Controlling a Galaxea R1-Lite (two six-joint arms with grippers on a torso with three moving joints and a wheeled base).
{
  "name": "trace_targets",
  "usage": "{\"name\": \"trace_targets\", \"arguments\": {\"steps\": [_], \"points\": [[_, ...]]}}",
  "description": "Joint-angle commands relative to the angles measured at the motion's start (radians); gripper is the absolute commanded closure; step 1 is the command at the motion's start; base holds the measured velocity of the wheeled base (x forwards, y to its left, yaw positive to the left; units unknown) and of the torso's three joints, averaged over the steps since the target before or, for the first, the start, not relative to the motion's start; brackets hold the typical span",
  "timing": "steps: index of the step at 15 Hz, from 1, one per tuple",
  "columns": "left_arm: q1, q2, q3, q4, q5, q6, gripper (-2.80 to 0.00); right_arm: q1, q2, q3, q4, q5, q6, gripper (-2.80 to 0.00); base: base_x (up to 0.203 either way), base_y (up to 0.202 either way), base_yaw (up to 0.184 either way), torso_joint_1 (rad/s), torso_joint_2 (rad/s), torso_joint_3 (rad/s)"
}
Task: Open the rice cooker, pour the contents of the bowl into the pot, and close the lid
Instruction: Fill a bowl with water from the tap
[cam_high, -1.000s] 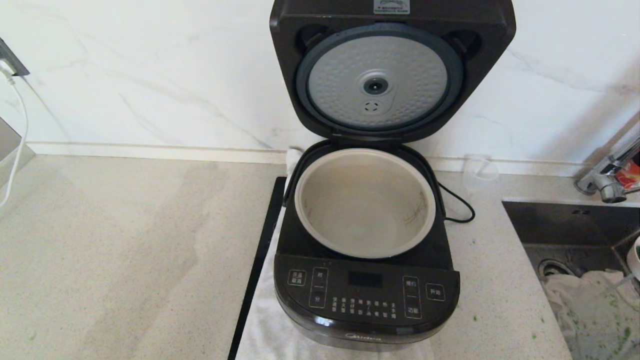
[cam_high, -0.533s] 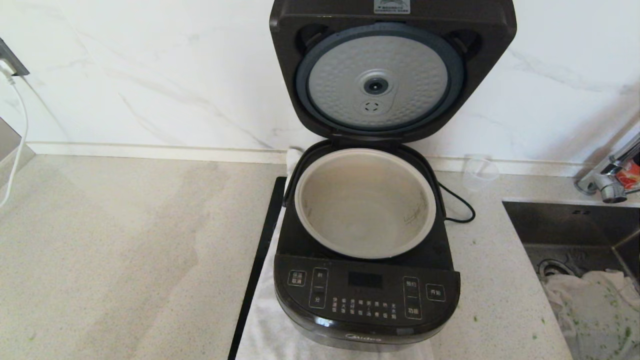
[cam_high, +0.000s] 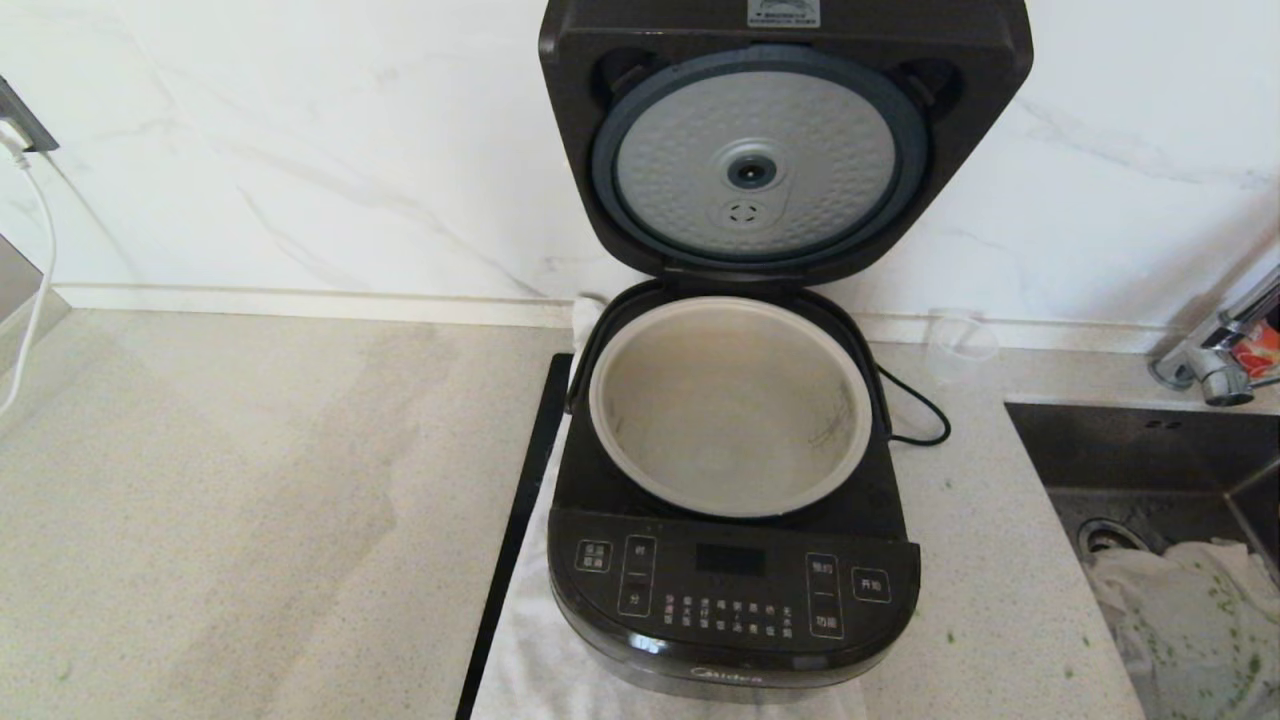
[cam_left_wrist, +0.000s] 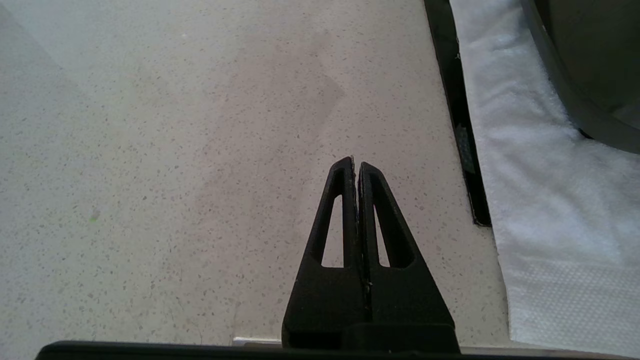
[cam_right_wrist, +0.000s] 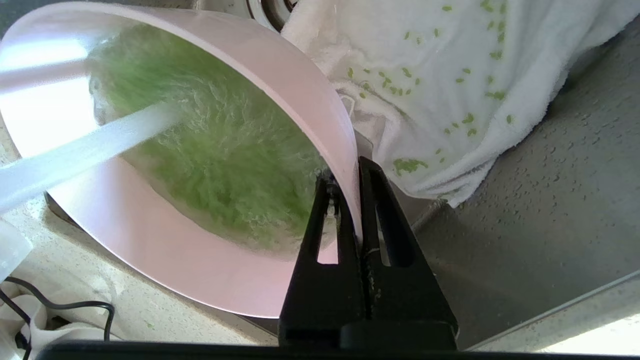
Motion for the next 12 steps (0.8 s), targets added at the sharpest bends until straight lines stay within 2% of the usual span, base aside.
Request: {"name": "trace_targets", "arguments": {"steps": [1, 8, 12], "points": [[0.000, -0.001, 0.000, 0.000, 0.000, 0.001, 0.00, 0.002, -0.004, -0.001, 0.012, 0.003, 0.002, 0.00, 0.000, 0.000, 0.000, 0.000, 0.00, 0.000], [0.001, -0.001, 0.000, 0.000, 0.000, 0.001, 0.00, 0.019, -0.086, 0.023, 0.058, 0.004, -0.011, 0.00, 0.000, 0.000, 0.000, 0.000, 0.00, 0.000], [0.000, -0.001, 0.000, 0.000, 0.000, 0.001, 0.00, 0.098, -0.227, 0.146, 0.086, 0.005, -0.080, 0.00, 0.000, 0.000, 0.000, 0.000, 0.00, 0.000]]}}
